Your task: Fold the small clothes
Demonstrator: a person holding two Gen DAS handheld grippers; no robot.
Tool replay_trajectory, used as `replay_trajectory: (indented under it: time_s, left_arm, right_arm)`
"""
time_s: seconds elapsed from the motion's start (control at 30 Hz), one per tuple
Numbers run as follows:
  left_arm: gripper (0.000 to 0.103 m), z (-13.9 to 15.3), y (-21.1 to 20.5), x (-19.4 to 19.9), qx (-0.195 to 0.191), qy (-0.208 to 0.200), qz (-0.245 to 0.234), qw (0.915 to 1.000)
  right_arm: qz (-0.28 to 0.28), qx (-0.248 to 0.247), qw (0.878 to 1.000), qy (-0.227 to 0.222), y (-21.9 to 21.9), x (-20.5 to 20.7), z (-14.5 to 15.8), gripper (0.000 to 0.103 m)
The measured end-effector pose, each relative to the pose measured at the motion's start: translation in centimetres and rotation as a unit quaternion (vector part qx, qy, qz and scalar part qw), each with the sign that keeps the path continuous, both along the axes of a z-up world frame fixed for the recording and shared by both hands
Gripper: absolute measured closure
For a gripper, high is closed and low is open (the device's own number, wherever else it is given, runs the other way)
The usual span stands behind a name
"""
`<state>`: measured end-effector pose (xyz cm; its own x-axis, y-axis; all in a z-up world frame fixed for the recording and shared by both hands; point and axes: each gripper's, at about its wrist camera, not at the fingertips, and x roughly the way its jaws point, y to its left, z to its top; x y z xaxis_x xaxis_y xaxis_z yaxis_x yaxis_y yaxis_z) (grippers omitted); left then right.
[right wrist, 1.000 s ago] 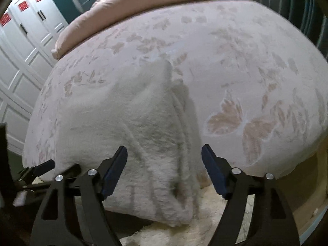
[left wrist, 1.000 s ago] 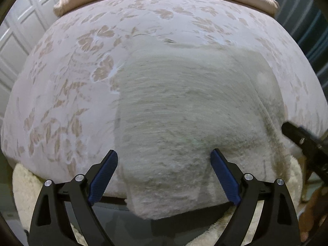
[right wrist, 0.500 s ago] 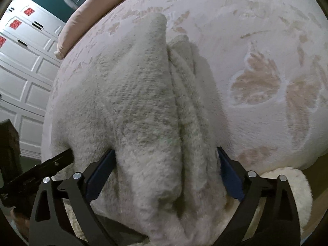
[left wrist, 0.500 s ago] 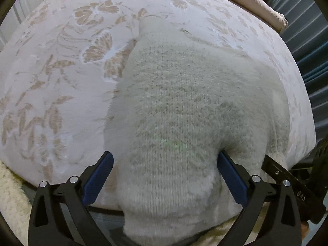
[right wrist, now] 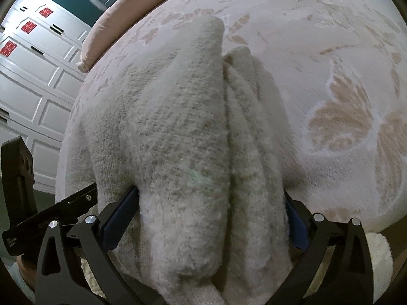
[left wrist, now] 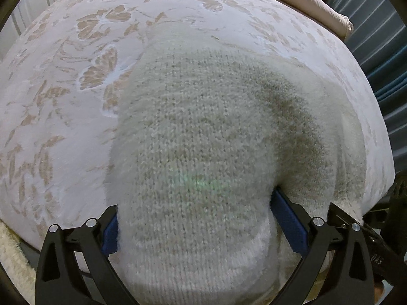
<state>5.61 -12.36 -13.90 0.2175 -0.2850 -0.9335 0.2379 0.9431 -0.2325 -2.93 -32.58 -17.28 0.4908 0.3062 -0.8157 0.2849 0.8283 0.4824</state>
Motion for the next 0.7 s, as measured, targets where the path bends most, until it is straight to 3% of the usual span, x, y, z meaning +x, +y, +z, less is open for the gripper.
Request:
replay_trajectory:
  time_s: [0.13, 0.3, 0.4, 0.47, 0.57, 0.7]
  left_arm:
    - [0.005, -0.2, 0.2, 0.3, -0.016, 0.007, -0.001, 0.9998]
    - [0.006, -0.1, 1.0, 0.8, -0.055, 0.037, -0.008, 0.9978]
    - [0.019, 0.7, 1.7, 0.8, -0.083, 0.049, -0.016, 0.9952]
    - [0.035, 1.8, 2.0, 0.5, -0.100, 0.046, -0.034, 0.9934]
    - [0.049, 3.1, 2.2, 0.0, -0.114, 0.043, -0.062, 0.9906]
    - [0.054, 3.6, 2.9, -0.9, -0.145, 0.069, -0.071, 0.9846]
  right_arm:
    - [0.004, -0.001, 1.000, -0.011, 0.0, 0.6, 0.1, 0.005]
    - [0.017, 0.019, 0.999, -0.019, 0.3, 0.8, 0.6, 0.028]
    - [0.012, 0.032, 0.999, -0.015, 0.4, 0.5, 1.2, 0.045]
    - [0.006, 0.048, 0.999, -0.014, 0.2, 0.2, 1.8, 0.062]
    - [-0.003, 0.070, 0.997, -0.021, -0.2, -0.8, 3.2, 0.067]
    - [-0.010, 0.073, 0.997, -0.012, 0.1, -2.5, 4.2, 0.067]
